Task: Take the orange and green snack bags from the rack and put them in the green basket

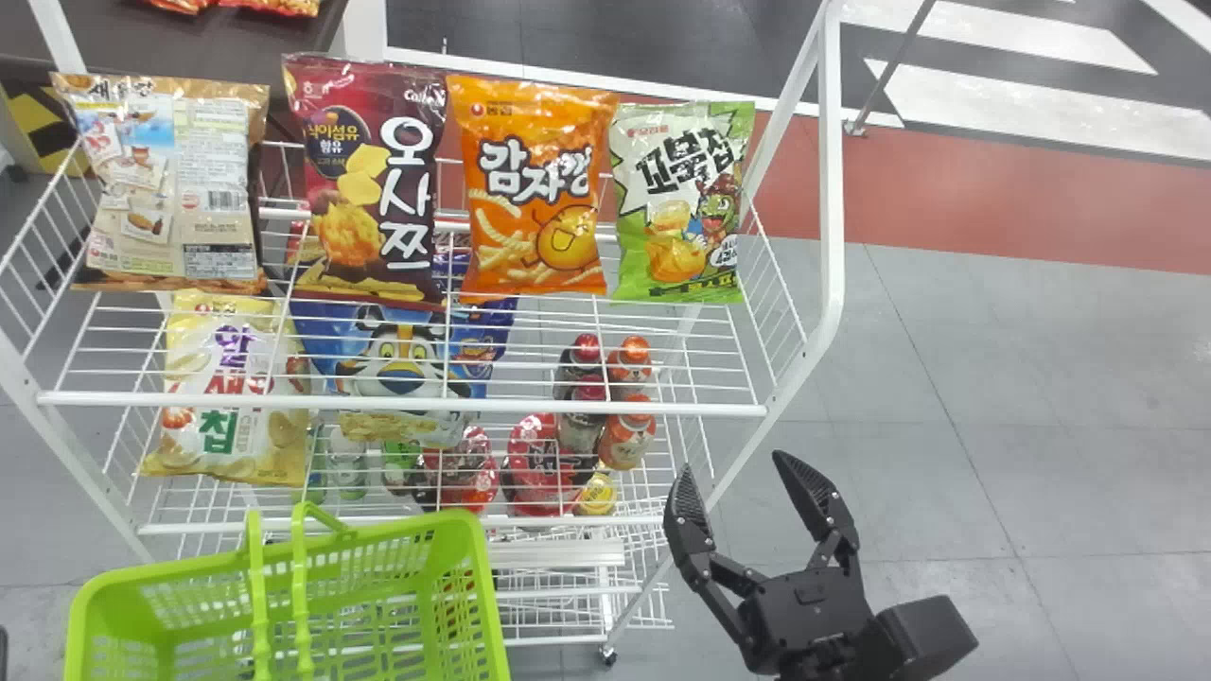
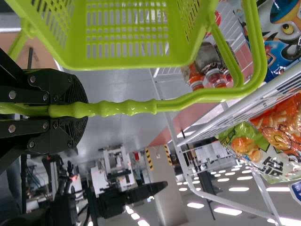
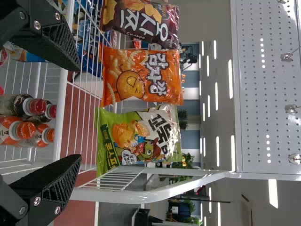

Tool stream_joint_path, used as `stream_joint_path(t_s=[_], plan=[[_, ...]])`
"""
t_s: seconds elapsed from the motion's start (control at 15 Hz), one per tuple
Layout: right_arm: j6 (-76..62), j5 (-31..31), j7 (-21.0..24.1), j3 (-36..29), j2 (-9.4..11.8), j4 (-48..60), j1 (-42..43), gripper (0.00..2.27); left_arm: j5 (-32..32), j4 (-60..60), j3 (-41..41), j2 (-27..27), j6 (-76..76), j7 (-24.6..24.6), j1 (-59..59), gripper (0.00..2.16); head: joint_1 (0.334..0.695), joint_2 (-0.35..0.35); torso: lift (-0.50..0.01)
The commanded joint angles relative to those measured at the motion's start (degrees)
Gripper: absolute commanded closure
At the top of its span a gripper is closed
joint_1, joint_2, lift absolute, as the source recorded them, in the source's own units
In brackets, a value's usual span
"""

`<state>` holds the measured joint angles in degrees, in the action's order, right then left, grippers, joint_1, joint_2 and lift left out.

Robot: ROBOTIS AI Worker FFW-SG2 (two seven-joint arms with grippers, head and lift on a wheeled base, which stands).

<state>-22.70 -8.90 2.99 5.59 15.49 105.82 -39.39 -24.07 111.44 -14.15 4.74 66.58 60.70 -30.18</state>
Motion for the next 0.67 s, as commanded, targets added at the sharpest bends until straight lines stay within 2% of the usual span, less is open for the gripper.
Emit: stream_joint_path(t_s=[0.0, 0.2, 0.47, 0.6], plan=[[0.33, 0.38, 0.00, 0.38, 0.07, -0.17, 0.02, 0.17, -1.07, -0.17, -2.11, 0.01, 6.69, 1.61, 1.17, 2.15, 0.695, -0.235, 0.000], [0.16, 0.82, 0.00, 0.65, 0.16, -0.09, 0.02, 0.17, -3.97, 0.36, -5.54, 0.62, 17.23, 3.19, 2.05, 2.15, 0.695, -0.223, 0.000], [0.86, 1.34, -0.09, 1.17, 0.34, -0.17, 0.02, 0.17, -6.60, 0.36, -8.35, 1.06, 19.87, 6.27, 2.23, 2.15, 0.695, -0.190, 0.000], [1.04, 1.87, -0.09, 1.61, 0.51, -0.35, 0.19, 0.17, -6.43, 0.62, -8.17, 1.06, 23.45, 3.98, 3.81, 2.15, 0.695, -0.168, 0.000]])
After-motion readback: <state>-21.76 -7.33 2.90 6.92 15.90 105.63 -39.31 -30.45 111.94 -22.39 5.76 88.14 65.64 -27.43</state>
